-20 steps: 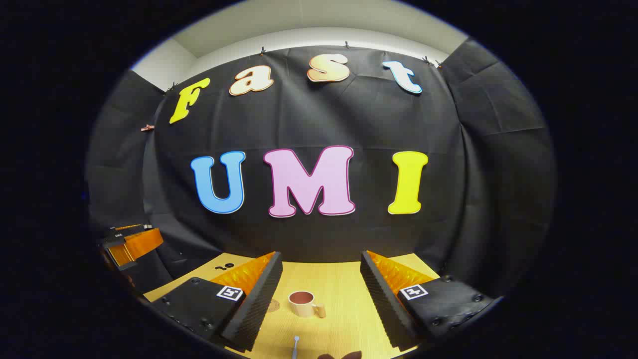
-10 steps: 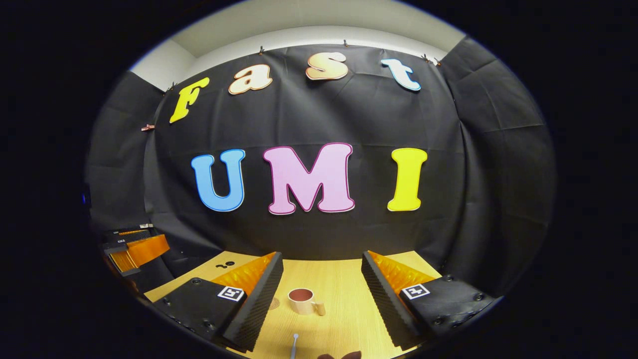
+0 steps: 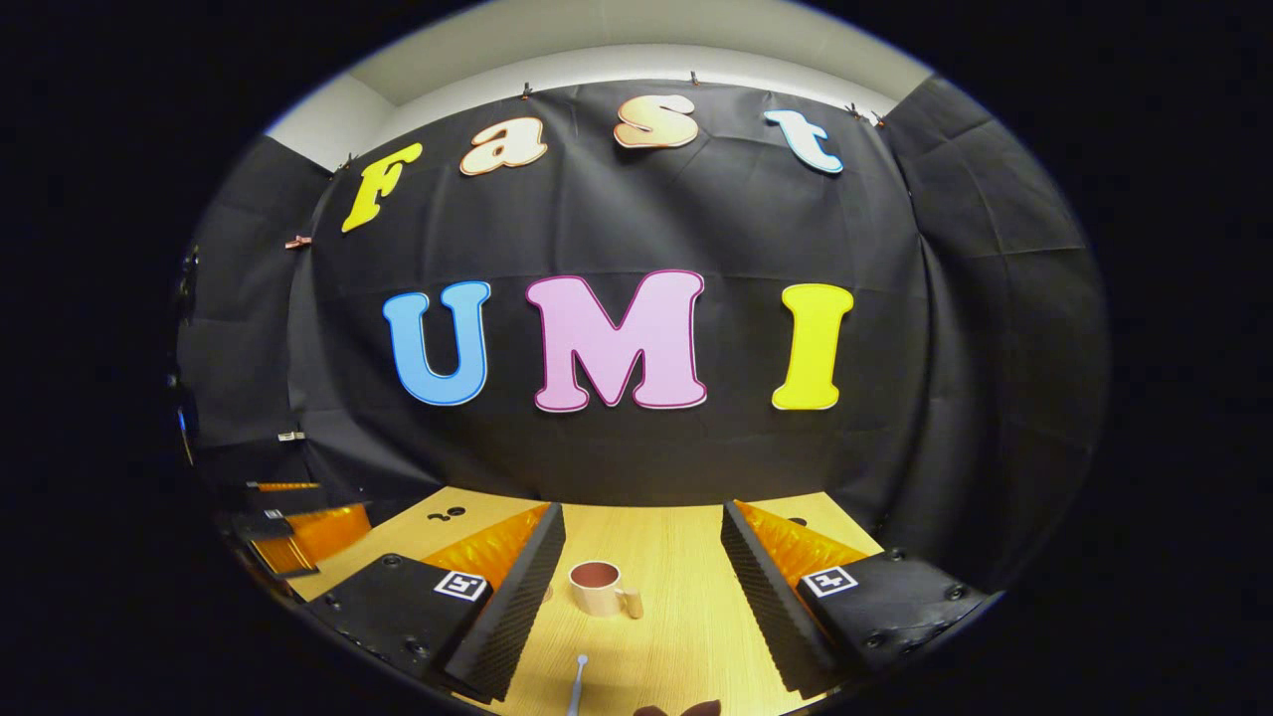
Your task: Put the toothbrush and toothpaste on the desktop into the cup, then pick up the cup and place it on the coaster on the desktop.
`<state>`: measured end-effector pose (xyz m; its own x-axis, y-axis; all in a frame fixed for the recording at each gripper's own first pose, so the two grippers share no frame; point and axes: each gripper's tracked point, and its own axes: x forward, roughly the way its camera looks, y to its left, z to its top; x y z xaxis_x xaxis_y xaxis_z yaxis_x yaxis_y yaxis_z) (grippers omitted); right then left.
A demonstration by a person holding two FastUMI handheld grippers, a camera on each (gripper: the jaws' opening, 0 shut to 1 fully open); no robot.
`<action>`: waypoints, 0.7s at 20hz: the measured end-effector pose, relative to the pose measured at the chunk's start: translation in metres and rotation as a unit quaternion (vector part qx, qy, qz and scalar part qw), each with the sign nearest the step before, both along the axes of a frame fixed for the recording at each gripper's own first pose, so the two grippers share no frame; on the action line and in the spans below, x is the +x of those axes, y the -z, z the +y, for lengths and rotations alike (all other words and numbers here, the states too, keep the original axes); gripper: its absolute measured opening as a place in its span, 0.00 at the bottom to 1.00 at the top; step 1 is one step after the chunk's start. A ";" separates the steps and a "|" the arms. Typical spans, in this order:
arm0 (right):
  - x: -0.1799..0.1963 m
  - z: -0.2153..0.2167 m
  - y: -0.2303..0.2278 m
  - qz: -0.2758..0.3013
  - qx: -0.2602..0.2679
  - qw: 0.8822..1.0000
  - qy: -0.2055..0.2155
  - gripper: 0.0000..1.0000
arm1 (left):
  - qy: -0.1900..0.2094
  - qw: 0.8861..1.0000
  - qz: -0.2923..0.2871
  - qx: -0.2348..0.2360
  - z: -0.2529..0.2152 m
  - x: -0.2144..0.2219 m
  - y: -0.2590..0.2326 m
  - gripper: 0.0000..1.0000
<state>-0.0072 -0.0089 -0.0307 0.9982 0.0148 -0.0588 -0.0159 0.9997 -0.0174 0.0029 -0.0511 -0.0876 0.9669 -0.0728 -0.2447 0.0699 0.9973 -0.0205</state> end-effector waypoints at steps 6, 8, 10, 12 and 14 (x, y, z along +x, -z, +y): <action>0.002 -0.014 0.039 0.042 -0.008 0.999 -0.007 0.98 | -0.010 0.991 0.133 0.021 -0.016 0.003 0.111 0.95; 0.003 -0.020 0.056 0.061 -0.006 0.998 -0.009 0.98 | -0.010 0.985 0.171 0.029 -0.019 0.004 0.144 0.96; 0.005 -0.028 0.071 0.078 -0.005 0.997 -0.012 0.98 | -0.018 0.979 0.200 0.040 -0.016 0.009 0.174 0.96; 0.007 -0.036 0.089 0.098 -0.003 0.995 -0.011 0.98 | -0.033 0.970 0.234 0.047 -0.013 0.010 0.209 0.95; 0.008 -0.044 0.106 0.117 -0.002 0.993 -0.012 0.98 | -0.046 0.961 0.266 0.054 -0.009 0.014 0.239 0.95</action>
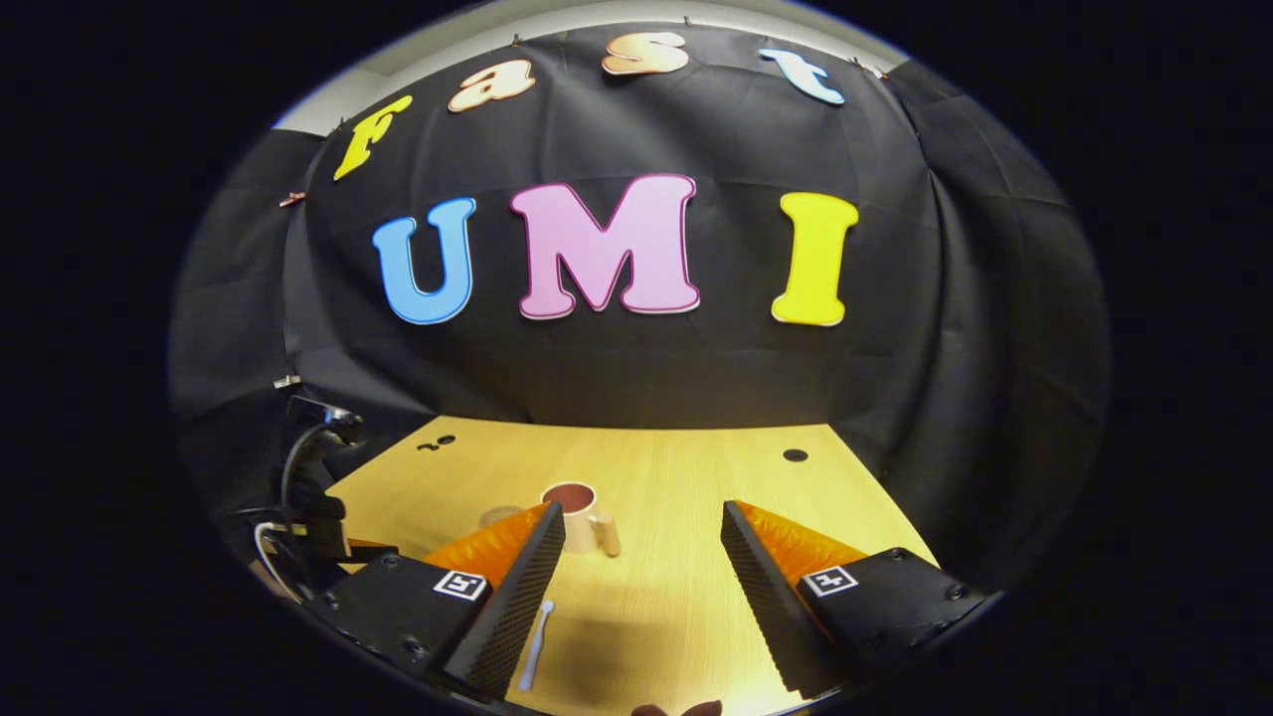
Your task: Put the toothbrush and toothpaste on the desktop into the cup, then pick up the cup and place it on the coaster on the desktop.
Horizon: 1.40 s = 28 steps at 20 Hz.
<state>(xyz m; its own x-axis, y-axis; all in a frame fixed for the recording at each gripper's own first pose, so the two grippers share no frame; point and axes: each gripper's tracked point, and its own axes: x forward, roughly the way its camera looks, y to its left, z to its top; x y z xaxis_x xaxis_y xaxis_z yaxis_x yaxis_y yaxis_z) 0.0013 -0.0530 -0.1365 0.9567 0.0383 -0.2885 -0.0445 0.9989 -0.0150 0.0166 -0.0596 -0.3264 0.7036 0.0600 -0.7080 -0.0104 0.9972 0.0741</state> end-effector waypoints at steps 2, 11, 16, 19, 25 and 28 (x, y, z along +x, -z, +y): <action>0.002 -0.007 0.018 0.019 0.003 1.000 -0.002 0.98 | -0.012 0.999 0.033 0.011 0.004 -0.001 0.028 0.93; 0.016 -0.025 0.080 0.085 0.014 0.996 -0.010 0.98 | -0.018 0.993 0.107 0.044 0.013 -0.004 0.081 0.86; 0.009 -0.012 0.104 0.118 0.025 0.992 -0.023 0.98 | -0.013 0.994 0.106 0.036 0.007 -0.002 0.084 0.68; 0.001 0.002 0.111 0.128 0.028 0.991 -0.033 0.98 | -0.005 0.994 0.109 0.019 0.001 -0.002 0.087 0.56; -0.018 0.031 0.129 0.164 0.033 0.985 -0.047 0.98 | 0.002 0.992 0.120 -0.030 0.001 -0.003 0.087 0.41; -0.030 0.043 0.143 0.198 0.035 0.979 -0.043 0.97 | 0.009 0.992 0.116 -0.046 0.002 -0.004 0.084 0.31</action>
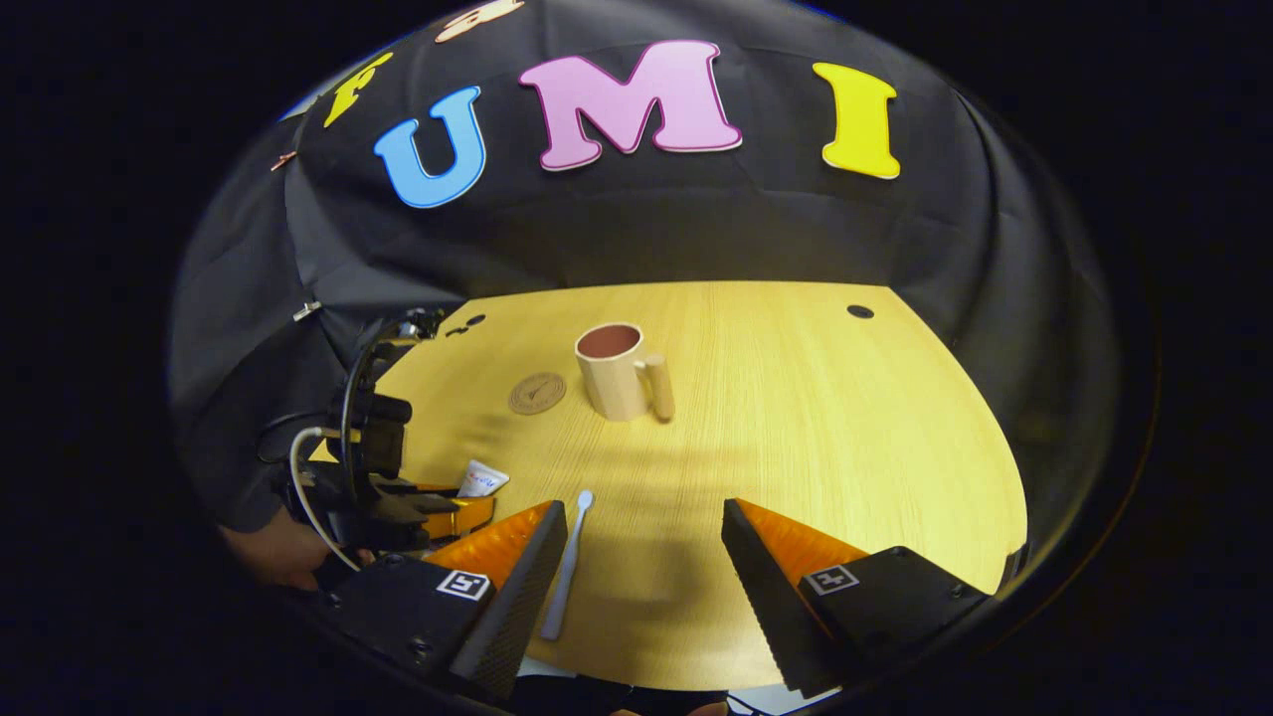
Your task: Put the toothbrush and toothpaste on the desktop into the cup, then pick up the cup and place it on the coaster on the desktop.
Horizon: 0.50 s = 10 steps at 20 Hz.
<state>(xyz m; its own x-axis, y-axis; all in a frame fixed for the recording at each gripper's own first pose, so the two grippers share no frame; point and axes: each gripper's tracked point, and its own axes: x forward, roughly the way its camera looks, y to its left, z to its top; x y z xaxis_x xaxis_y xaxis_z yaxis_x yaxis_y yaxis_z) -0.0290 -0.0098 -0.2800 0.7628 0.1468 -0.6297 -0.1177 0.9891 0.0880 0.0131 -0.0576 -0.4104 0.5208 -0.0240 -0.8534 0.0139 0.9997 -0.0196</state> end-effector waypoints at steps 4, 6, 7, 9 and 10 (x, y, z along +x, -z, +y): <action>-0.008 0.014 0.012 0.024 -0.007 1.000 0.005 0.96 | -0.005 0.998 -0.017 -0.057 0.002 -0.009 -0.021 0.28; -0.010 0.023 0.020 0.038 -0.015 0.999 0.000 0.96 | 0.001 0.997 -0.032 -0.065 0.008 -0.013 -0.037 0.22; -0.010 0.028 0.025 0.045 -0.019 0.999 -0.002 0.96 | 0.005 0.997 -0.038 -0.068 0.012 -0.015 -0.045 0.26; -0.009 0.039 0.036 0.062 -0.020 0.998 -0.003 0.96 | 0.013 0.996 -0.048 -0.077 0.018 -0.020 -0.060 0.26; -0.010 0.046 0.045 0.075 -0.023 0.997 -0.005 0.96 | 0.016 0.995 -0.052 -0.079 0.022 -0.023 -0.065 0.26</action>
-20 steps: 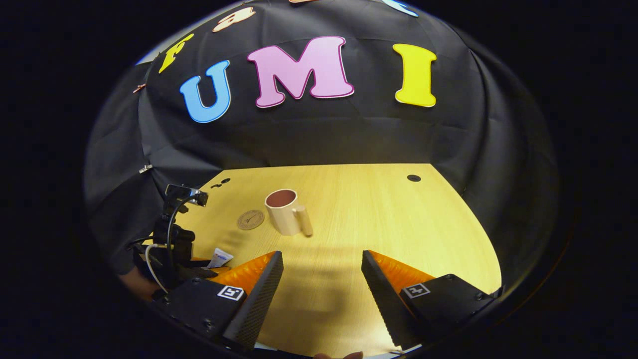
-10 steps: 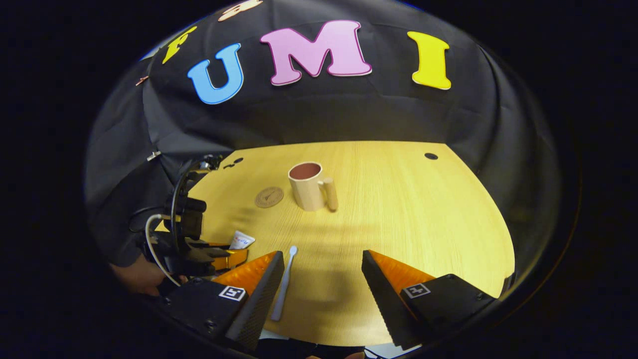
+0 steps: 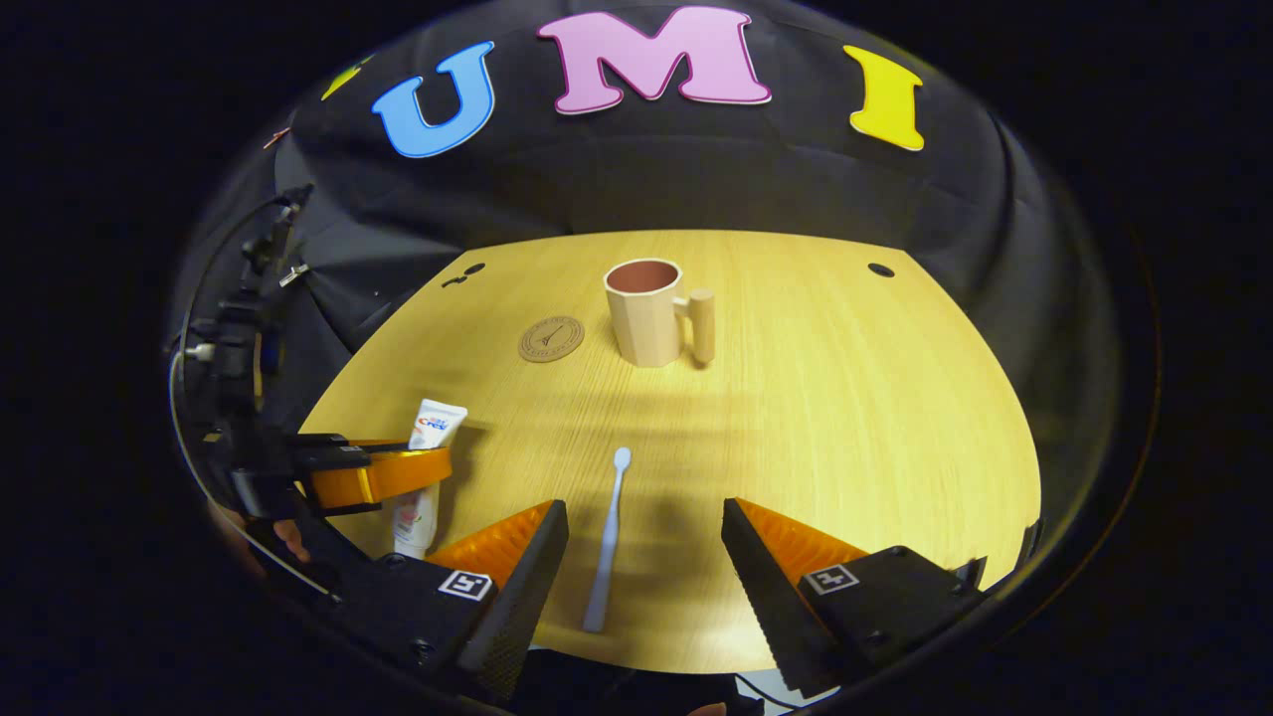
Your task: Put the toothbrush and toothpaste on the desktop into the cup, then pick up the cup and place it on the coaster on the desktop.
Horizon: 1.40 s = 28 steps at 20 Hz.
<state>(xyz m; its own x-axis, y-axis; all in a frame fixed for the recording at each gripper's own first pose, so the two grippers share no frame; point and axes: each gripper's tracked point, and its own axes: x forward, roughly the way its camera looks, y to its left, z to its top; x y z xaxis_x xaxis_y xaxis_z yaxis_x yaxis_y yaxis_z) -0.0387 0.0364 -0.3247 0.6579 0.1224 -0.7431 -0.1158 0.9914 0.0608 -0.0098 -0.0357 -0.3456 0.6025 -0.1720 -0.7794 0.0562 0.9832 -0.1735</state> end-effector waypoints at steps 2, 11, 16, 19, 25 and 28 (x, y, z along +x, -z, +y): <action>0.004 0.008 0.012 0.012 -0.012 1.000 -0.003 0.94 | 0.005 1.000 -0.008 -0.002 0.007 -0.007 -0.009 0.26; 0.010 0.014 0.068 0.083 -0.056 0.995 0.017 0.85 | 0.005 1.000 0.006 -0.019 0.018 -0.048 -0.013 0.31; 0.012 0.018 0.083 0.106 -0.053 0.993 0.022 0.78 | 0.002 1.000 0.009 -0.022 0.025 -0.063 -0.013 0.26; 0.009 0.017 0.089 0.118 -0.060 0.991 0.019 0.70 | -0.004 1.000 0.010 -0.020 0.031 -0.068 -0.013 0.31; 0.012 0.022 0.088 0.125 -0.072 0.989 0.010 0.35 | -0.021 1.000 0.012 -0.020 0.041 -0.079 -0.014 0.31; 0.012 0.024 0.089 0.130 -0.093 0.987 -0.008 0.12 | -0.029 0.999 0.010 -0.019 0.044 -0.083 -0.015 0.26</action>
<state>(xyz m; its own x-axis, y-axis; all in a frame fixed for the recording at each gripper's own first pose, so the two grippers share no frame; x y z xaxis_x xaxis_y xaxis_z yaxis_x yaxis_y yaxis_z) -0.0270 0.0605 -0.4134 0.4408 -0.0236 -0.8973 -0.1356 0.9864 -0.0925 -0.0928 0.0084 -0.3303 0.5970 -0.1667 -0.7848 -0.0049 0.9774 -0.2113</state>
